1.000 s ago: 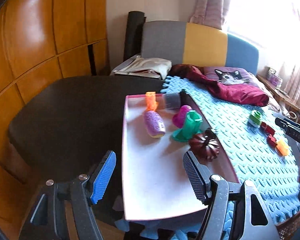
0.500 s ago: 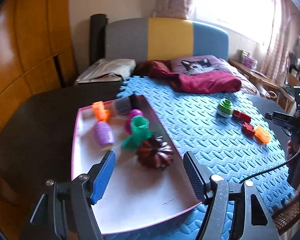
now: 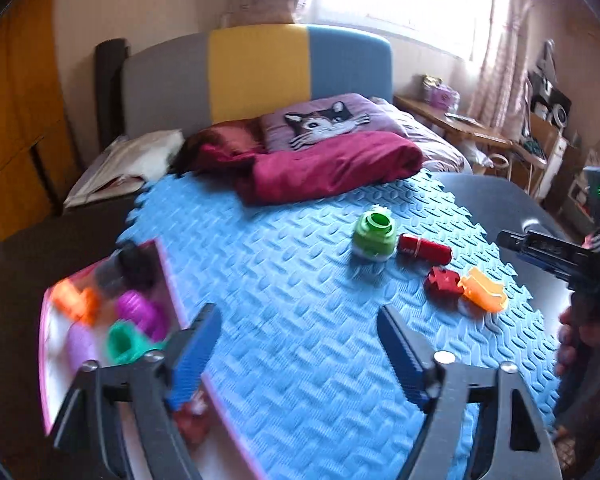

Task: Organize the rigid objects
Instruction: 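Move the left tool toward the green spool toy while the right tool moves to the orange scoop, then close the left gripper on the green spool toy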

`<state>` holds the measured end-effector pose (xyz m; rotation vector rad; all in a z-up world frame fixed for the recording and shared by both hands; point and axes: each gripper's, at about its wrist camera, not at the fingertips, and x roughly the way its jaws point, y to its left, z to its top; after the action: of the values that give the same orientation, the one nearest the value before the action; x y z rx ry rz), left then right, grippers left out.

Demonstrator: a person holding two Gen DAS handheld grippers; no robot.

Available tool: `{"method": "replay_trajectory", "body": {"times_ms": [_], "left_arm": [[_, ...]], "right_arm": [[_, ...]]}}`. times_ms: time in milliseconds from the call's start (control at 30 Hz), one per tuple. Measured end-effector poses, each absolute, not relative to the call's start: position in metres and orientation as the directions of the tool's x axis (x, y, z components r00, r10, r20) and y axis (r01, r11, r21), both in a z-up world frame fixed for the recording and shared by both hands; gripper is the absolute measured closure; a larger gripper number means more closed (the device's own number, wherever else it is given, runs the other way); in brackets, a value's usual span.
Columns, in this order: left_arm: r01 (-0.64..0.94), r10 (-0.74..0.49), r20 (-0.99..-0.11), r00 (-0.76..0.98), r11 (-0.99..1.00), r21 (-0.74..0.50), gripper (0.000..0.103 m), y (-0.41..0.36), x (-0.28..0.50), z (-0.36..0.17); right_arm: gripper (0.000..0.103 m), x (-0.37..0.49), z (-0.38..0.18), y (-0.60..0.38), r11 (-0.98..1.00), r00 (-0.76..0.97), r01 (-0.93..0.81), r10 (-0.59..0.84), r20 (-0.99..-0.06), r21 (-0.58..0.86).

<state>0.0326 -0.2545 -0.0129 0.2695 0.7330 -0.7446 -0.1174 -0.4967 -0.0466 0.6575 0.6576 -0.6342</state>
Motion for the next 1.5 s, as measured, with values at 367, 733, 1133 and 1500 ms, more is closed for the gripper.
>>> {"method": "replay_trajectory", "body": {"times_ms": [367, 733, 1133, 1500], "left_arm": [[0.788, -0.548, -0.718, 0.429, 0.616, 0.001, 0.021, -0.347, 0.066, -0.031], [0.810, -0.562, -0.756, 0.336, 0.582, -0.073, 0.018, -0.396, 0.095, -0.051], [0.782, -0.527, -0.806, 0.268, 0.608, -0.138, 0.049, -0.426, 0.125, -0.088], [0.703, -0.479, -0.815, 0.325, 0.699, -0.131, 0.051, -0.371, 0.107, -0.087]], "right_arm": [[0.056, -0.130, -0.051, -0.514, 0.540, 0.655, 0.710, -0.268, -0.706, 0.453], [0.056, -0.121, -0.056, -0.510, 0.562, 0.662, 0.684, -0.211, -0.720, 0.465], [0.056, -0.117, -0.059, -0.511, 0.565, 0.656, 0.684, -0.199, -0.728, 0.462], [0.056, -0.125, -0.064, -0.520, 0.514, 0.659, 0.699, -0.195, -0.726, 0.497]]}}
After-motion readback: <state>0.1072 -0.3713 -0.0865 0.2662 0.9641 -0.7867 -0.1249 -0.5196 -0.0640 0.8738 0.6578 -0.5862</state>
